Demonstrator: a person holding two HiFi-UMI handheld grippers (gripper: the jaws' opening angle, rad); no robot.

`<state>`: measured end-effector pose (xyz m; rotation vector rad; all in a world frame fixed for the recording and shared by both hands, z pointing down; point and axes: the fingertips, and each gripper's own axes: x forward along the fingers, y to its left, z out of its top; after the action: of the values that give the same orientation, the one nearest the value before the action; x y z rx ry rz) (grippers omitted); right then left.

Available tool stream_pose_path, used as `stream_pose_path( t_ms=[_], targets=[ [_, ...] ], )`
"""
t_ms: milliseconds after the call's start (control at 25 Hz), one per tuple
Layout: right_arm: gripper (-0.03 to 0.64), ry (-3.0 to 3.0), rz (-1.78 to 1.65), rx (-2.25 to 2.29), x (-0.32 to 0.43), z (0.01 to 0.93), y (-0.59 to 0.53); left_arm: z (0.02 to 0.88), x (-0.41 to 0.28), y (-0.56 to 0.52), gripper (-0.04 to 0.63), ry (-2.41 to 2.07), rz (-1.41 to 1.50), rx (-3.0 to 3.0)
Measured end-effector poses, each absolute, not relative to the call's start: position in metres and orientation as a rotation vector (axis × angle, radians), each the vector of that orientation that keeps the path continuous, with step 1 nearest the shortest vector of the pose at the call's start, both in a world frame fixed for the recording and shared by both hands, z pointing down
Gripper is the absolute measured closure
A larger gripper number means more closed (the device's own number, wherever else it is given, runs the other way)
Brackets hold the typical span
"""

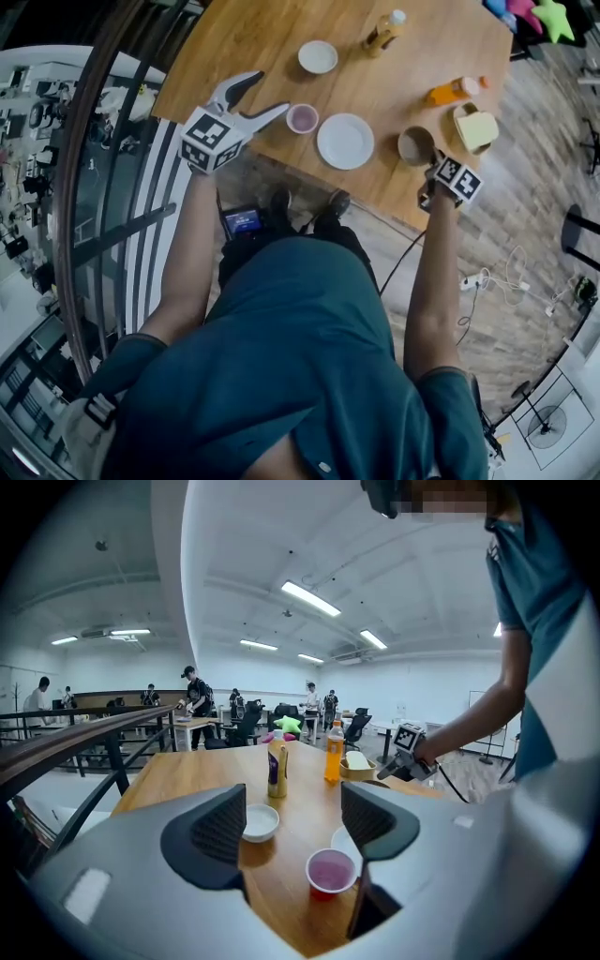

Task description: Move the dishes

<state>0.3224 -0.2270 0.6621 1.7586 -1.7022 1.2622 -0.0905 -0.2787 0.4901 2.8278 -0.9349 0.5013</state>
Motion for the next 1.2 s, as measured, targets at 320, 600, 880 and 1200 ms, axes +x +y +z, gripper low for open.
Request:
stream_pose_path(
  t_ms=[320,600,880,1200],
  targets=[
    [0.561,-1.809,1.126,1.856,0.314,0.600,-0.230,0.453,-0.095,-0.277,0.337,-0.926,0.396,2.835],
    [0.561,-2.048,0.926,1.881,0.270,0.504,-0.245,0.421,-0.088,-0.272,0.374,-0.871,0.347,2.854],
    [0.563,-2.352,0.668,1.796,0.201,0.408,-0.253,0.394,-0.077,-0.265,0.380,-0.786,0.305,2.897],
    [0.563,-2.633,0.278,1.608,0.113,0.312,-0.235,0.359,-0.055,-0.249,0.380,-0.644,0.257,2.974]
  ],
)
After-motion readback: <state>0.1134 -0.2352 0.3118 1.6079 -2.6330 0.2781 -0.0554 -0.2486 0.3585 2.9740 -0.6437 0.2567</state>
